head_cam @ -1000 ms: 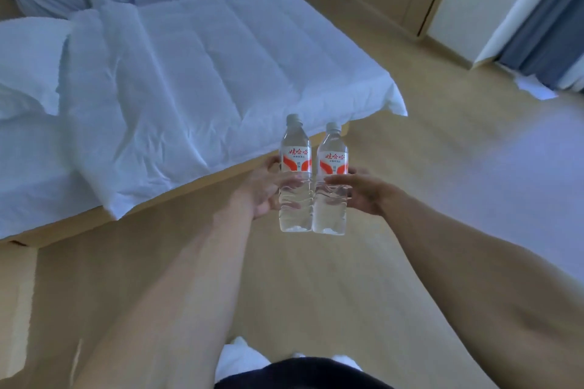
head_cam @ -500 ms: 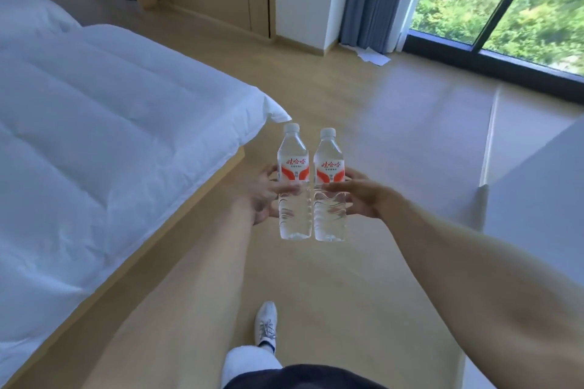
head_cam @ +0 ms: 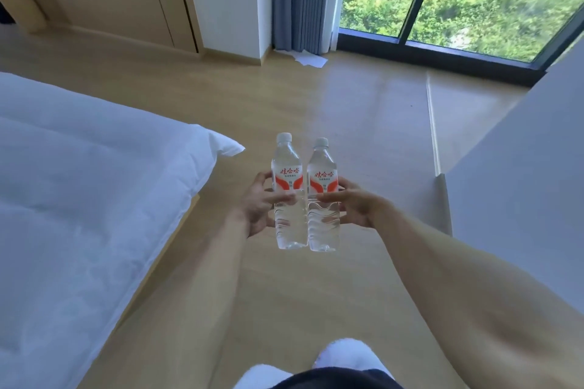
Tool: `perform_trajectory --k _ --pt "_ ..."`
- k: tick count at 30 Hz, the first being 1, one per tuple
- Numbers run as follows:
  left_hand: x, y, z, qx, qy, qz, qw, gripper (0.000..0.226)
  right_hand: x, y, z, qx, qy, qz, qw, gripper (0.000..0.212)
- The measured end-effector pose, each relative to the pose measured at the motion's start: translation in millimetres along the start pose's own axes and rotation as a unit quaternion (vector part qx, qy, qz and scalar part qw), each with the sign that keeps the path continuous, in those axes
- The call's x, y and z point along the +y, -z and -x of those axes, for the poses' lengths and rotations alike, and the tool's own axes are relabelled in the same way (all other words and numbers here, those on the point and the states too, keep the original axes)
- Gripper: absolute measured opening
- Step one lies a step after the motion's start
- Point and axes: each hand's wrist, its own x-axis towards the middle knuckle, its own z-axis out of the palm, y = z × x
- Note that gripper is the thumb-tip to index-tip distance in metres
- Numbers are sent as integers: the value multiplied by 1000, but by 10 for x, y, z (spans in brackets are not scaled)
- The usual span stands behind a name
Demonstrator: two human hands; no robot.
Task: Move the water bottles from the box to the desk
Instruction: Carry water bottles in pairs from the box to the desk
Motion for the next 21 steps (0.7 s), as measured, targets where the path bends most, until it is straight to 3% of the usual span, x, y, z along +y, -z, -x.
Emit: perform_trajectory --k 10,21 --pt "454 -162 -1402 12 13 -9 1000 64 -609 751 -1190 -5 -4 -4 1000 51" --pt "1476 -289 -2906 64 5 13 998 63 -1769 1536 -2537 -35 -20 27 999 46"
